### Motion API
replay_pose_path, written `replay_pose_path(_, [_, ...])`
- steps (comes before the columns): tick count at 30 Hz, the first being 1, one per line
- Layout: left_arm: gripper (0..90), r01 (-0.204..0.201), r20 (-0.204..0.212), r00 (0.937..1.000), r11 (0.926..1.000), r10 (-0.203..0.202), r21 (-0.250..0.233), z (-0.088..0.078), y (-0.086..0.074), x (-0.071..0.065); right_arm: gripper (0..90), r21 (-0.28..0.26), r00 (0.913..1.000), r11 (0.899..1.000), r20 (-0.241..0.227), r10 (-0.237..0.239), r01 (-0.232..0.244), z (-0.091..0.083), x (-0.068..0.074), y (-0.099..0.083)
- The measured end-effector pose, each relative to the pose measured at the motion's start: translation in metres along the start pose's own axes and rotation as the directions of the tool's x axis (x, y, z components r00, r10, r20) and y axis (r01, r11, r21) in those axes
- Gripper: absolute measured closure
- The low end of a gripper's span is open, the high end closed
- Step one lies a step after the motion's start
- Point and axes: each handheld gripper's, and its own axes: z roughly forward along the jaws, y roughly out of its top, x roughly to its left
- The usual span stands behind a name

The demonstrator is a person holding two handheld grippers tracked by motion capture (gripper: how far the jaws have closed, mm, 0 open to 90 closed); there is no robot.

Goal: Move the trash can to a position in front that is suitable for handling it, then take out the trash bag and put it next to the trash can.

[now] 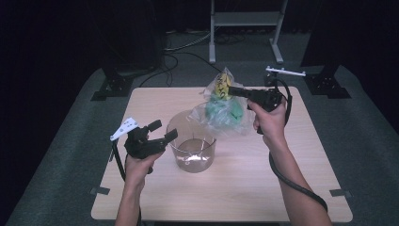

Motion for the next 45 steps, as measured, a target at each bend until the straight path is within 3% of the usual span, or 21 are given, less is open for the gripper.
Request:
replay_pose_path(17, [8.7, 0.004, -0.057, 0.9984, 1.0000, -0.004, 0.003, -0.010, -0.003, 0.000, 90.0, 0.006, 0.9988, 0.999, 0.022, 0.043, -0.043, -0.003, -0.033, -0.013])
replay_pose_path(30, [8.7, -0.001, 0.005, 1.0000, 0.9992, 0.001, 0.039, 0.015, -0.005, -0.002, 90.0, -0.015, 0.9928, 0.996, 0.075, 0.093, -0.092, -0.023, -0.054, -0.033])
replay_pose_path(45, [8.7, -0.010, 0.014, 0.9999, 0.9996, 0.009, 0.027, 0.015, 0.000, -0.003, 90.0, -0.007, 0.9879, 0.993, 0.102, 0.116, -0.116, -0.019, -0.065, -0.044])
